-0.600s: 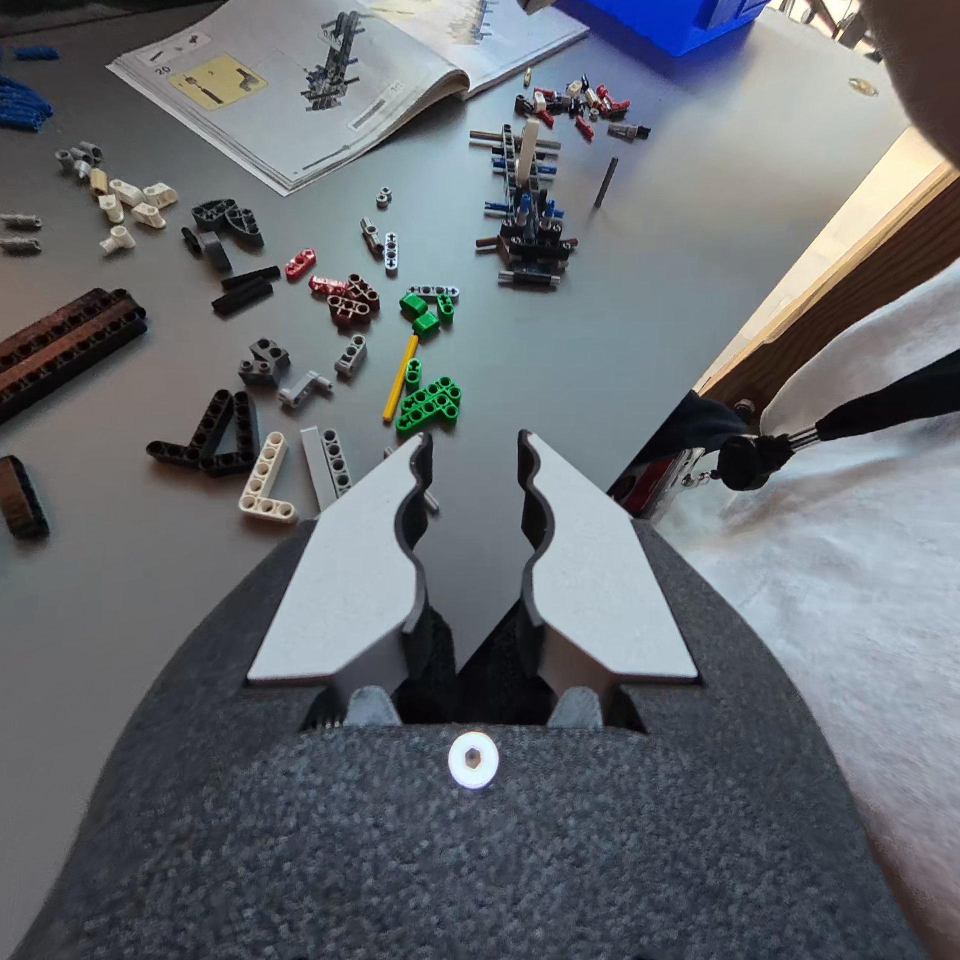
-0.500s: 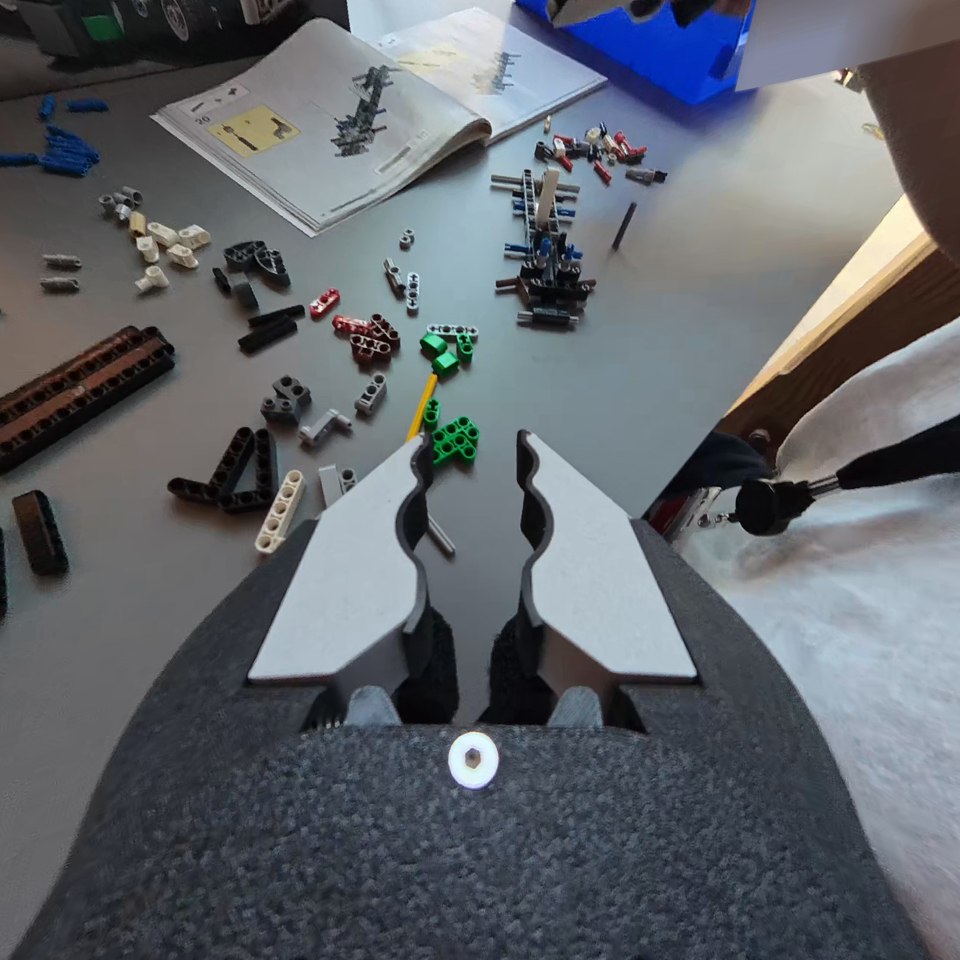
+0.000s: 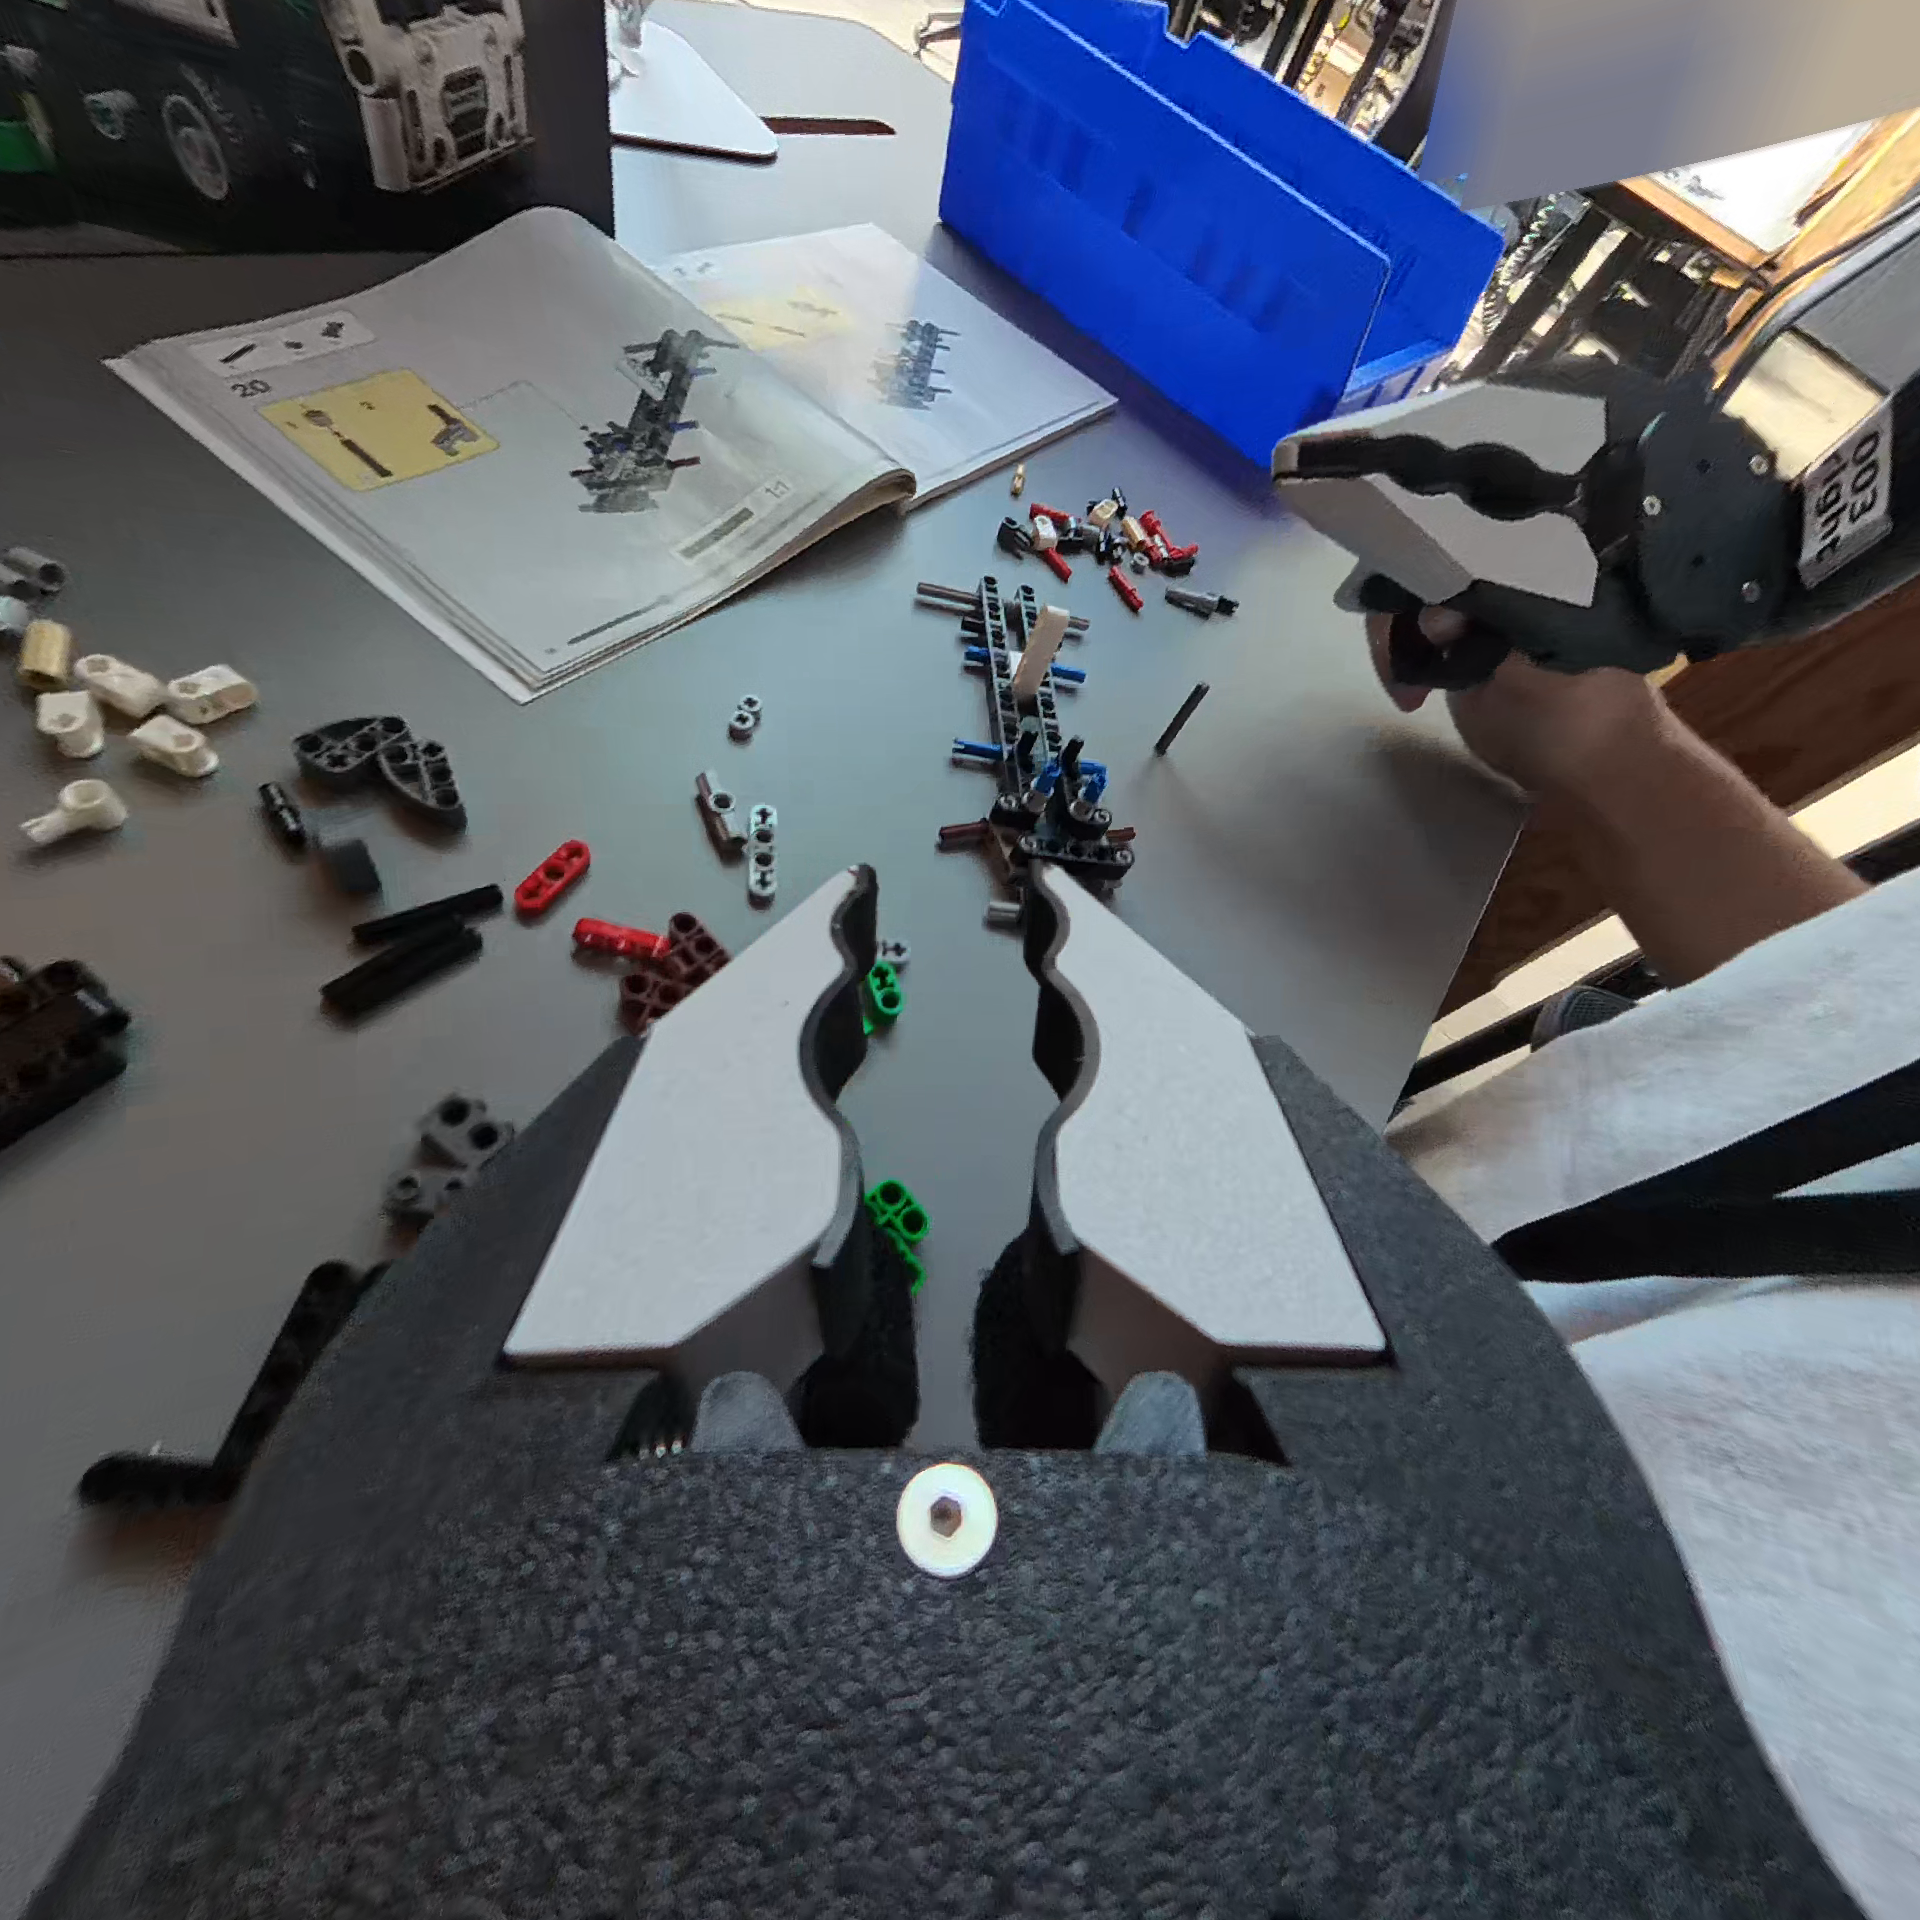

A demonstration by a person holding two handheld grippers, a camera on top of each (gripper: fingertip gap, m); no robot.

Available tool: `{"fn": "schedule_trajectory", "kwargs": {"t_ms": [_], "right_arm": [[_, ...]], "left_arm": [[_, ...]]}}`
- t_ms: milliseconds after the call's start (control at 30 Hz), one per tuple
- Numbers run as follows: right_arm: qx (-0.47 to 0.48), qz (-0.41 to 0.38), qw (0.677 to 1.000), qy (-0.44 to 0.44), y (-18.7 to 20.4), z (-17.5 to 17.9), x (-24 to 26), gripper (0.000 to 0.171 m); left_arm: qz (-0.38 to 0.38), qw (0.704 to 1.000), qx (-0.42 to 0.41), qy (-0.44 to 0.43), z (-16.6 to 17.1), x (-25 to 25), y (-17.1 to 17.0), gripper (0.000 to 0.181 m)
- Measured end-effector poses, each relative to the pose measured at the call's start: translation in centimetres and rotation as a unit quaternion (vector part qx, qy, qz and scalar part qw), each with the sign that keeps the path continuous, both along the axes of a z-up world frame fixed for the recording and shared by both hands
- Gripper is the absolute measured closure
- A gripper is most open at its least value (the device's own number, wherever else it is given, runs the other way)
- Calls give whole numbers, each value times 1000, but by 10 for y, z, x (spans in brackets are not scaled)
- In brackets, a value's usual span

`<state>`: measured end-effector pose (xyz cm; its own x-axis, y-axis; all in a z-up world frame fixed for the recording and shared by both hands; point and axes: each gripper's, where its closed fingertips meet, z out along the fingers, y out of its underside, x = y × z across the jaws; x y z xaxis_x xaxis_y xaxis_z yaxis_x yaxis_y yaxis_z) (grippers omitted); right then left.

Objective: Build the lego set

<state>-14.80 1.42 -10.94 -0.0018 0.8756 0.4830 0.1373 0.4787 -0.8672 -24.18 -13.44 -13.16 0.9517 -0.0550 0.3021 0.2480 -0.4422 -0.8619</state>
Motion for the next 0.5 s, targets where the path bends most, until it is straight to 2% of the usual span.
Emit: {"fn": "schedule_trajectory", "kwargs": {"t_ms": [67,167,333,500], "right_arm": [[18,8,999,44,-8,8,0,167],[97,9,986,135,-15,33,7,167],[152,30,983,101,-28,19,-4,167],[149,58,984,77,-36,8,-11,167]], "left_arm": [[-27,999,4,-19,6,11,14,156],[-60,997,-17,-36,10,23,32,158],[-111,991,34,-63,36,49,64,159],[-154,985,25,-66,31,75,79,162]]}}
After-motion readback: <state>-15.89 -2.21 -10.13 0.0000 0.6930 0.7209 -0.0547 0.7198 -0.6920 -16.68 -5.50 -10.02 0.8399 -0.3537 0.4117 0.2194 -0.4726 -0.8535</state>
